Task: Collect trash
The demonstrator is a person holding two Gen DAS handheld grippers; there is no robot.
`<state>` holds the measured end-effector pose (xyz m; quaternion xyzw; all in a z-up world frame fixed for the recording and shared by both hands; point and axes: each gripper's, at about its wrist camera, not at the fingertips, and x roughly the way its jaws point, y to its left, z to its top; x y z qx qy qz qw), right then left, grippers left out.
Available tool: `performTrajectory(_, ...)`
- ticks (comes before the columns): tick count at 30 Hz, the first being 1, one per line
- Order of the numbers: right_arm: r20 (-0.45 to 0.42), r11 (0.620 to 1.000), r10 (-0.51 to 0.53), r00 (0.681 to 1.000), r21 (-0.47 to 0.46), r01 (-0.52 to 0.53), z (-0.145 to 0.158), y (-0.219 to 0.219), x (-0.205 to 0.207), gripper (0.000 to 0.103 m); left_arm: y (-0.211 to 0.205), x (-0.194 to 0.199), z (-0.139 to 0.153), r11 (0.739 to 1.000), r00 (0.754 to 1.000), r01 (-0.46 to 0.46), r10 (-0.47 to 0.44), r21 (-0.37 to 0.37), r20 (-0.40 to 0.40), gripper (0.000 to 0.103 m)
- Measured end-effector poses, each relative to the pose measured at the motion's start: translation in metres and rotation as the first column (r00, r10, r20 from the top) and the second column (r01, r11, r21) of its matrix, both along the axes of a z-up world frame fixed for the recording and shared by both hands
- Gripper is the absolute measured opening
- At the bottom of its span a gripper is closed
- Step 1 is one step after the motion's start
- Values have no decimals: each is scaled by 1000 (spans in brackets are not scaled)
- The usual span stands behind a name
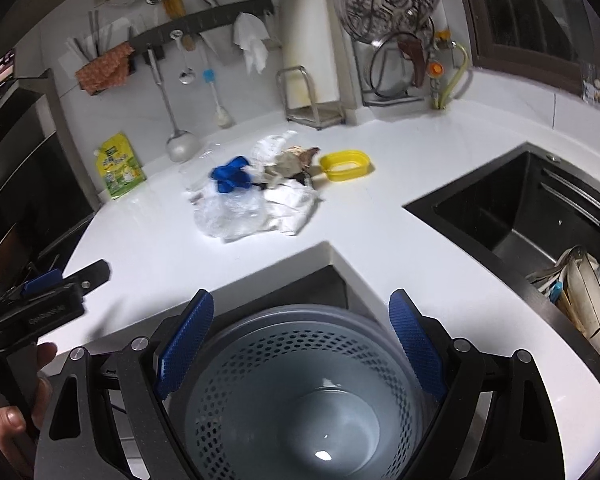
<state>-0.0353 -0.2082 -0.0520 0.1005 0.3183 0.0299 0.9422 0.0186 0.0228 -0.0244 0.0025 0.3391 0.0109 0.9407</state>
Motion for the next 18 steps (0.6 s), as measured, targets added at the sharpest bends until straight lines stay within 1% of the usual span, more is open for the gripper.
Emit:
performTrajectory(3,-14,1000,-10,1000,-15,10,-2,-10,18,85,8,21,-3,1000,1000,2,-2,-18,-21,97)
performTrajectory(7,-23,1000,-9,1000,6,9,5,-25,49,85,14,57,2,999,999,35,-36,-40,-35,97)
performTrajectory(13,-35,999,-7,999,-46,5,19,-36,107,85,21,112,12,994,998,52,-55,-92,-39,97)
performTrajectory(18,-94,998,4,996,-66,-10,19,-50,163,85,18,153,14,994,996,75,-78,-74,-44,97)
